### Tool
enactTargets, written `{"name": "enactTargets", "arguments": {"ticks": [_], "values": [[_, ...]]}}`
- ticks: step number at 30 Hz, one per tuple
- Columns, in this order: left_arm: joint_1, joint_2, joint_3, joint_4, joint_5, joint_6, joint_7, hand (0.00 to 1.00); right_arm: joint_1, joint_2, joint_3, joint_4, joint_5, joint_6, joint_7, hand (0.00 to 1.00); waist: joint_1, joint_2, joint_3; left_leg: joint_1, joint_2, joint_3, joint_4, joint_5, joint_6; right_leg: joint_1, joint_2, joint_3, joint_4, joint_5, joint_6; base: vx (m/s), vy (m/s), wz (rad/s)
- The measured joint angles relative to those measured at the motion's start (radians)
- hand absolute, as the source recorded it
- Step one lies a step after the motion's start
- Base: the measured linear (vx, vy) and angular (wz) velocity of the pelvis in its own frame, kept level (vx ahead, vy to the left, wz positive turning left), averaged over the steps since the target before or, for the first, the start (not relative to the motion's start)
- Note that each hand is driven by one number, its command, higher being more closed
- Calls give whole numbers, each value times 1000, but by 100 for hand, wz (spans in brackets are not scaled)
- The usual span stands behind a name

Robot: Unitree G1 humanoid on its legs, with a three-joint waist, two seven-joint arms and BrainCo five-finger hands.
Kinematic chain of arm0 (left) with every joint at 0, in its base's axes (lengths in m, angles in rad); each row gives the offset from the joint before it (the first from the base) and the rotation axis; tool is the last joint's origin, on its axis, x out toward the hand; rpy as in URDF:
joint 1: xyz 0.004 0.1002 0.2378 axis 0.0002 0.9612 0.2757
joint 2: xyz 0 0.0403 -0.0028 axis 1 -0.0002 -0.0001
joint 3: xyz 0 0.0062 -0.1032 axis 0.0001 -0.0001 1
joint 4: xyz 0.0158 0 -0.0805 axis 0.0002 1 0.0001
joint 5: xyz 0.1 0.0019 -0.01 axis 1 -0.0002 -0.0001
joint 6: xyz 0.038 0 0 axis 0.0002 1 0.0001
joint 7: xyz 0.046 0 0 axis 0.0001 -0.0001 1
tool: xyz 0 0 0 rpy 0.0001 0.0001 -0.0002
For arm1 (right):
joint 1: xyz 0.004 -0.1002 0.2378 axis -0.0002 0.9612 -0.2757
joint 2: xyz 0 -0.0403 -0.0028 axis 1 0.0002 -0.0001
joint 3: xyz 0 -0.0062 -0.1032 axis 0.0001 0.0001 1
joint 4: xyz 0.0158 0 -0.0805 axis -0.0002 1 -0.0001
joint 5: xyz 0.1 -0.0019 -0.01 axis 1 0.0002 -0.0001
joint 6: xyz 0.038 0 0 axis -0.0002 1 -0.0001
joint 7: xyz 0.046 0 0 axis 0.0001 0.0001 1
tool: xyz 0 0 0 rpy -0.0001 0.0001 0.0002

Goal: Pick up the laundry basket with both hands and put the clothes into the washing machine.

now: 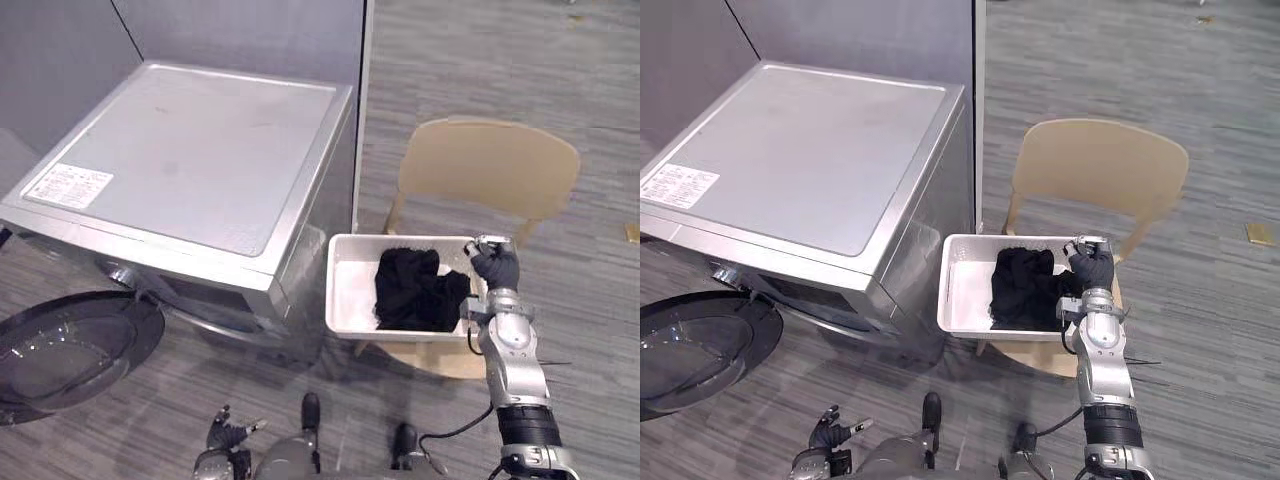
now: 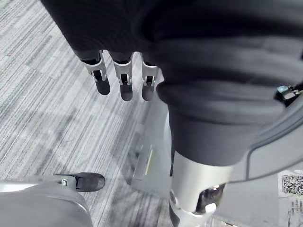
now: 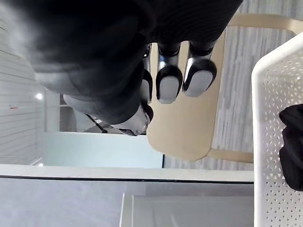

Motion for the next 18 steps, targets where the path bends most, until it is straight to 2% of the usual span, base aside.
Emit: {"name": "enactTargets", "arguments": {"ticks": [5, 10, 14, 18], "values": [[21, 1, 5, 0, 21, 1, -3, 0, 22, -2, 24, 55, -179, 42, -1, 0, 0, -11, -31, 18, -4, 9, 0, -7, 7, 29, 1, 9, -31, 7, 2, 24, 22, -4], [21, 1, 5, 3, 39, 1, -13, 0, 22, -16, 32, 95, -295, 57, -4, 0, 1, -13, -38, 16, -5, 7, -1, -9, 9, 30, 1, 9, -33, 14, -1, 47, 2, 0], [21, 2, 4, 19, 43, 0, -15, 0, 10, -75, 71, 157, -373, 66, -5, 0, 1, -13, -40, 9, -9, -7, -1, -9, 10, 29, 1, -1, -36, 21, 0, 57, -3, 5], [20, 3, 2, 19, 48, -3, -15, 0, -104, -170, 182, 319, -431, 70, -5, 0, 5, -12, -38, -32, -14, -11, 1, -4, 16, -7, 2, -6, -42, 28, -1, 44, 8, 3]]}}
